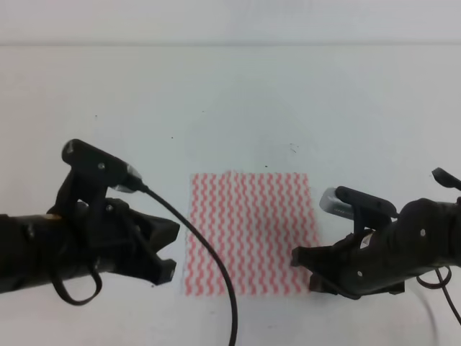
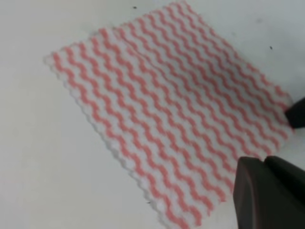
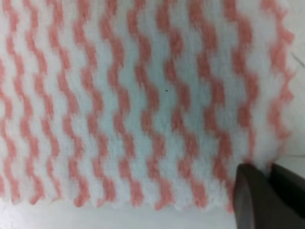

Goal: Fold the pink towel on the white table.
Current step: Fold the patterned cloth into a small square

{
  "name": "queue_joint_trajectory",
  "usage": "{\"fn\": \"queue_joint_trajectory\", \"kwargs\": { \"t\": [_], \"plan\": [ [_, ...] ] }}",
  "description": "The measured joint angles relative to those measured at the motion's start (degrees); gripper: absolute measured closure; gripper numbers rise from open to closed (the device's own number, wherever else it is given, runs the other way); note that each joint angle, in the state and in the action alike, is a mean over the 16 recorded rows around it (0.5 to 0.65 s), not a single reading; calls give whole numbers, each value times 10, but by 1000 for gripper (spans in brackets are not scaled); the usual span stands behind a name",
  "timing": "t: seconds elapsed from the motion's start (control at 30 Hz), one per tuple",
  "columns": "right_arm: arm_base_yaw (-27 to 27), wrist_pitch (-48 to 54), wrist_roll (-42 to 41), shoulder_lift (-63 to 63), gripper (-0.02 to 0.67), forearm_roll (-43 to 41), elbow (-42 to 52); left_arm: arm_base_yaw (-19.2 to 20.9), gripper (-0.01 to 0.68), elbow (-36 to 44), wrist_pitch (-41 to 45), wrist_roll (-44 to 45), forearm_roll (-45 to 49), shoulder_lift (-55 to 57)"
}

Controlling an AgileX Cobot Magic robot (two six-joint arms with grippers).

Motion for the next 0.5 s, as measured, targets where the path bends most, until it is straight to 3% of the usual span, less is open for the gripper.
{"fn": "queue_joint_trajectory", "kwargs": {
  "t": [0.5],
  "plan": [
    [0, -71, 0, -16, 651, 7, 2, 0, 673, 0, 41, 251, -6, 3]
  ]
}}
